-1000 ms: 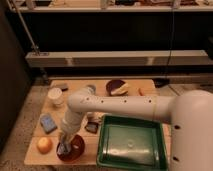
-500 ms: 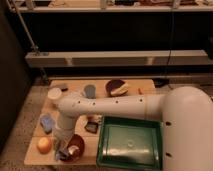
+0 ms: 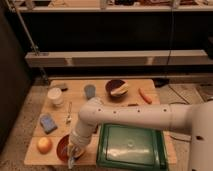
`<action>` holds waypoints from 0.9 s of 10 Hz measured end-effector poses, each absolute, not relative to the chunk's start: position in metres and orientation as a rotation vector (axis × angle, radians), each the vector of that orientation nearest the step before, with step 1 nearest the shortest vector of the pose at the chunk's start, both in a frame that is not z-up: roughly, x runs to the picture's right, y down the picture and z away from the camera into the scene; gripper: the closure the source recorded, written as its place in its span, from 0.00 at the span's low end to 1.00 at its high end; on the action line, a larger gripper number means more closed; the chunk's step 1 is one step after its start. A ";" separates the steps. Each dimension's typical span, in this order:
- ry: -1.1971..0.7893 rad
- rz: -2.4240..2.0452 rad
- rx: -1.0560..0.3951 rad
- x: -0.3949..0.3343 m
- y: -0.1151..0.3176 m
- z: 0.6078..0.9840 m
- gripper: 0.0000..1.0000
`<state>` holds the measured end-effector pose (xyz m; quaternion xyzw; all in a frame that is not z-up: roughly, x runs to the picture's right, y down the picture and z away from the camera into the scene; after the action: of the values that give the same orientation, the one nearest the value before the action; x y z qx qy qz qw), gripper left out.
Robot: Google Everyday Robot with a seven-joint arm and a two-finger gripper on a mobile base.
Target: Wipe red bowl with towel
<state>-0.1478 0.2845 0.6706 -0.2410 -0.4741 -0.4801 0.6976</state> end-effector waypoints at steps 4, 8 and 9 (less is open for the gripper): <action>-1.018 -1.043 -0.455 -0.154 0.238 0.686 1.00; -1.056 -1.089 -0.414 -0.200 0.218 0.698 1.00; -1.091 -1.114 -0.410 -0.218 0.222 0.696 1.00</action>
<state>-0.2181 0.2221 0.6957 -0.1837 -0.4882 -0.4988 0.6922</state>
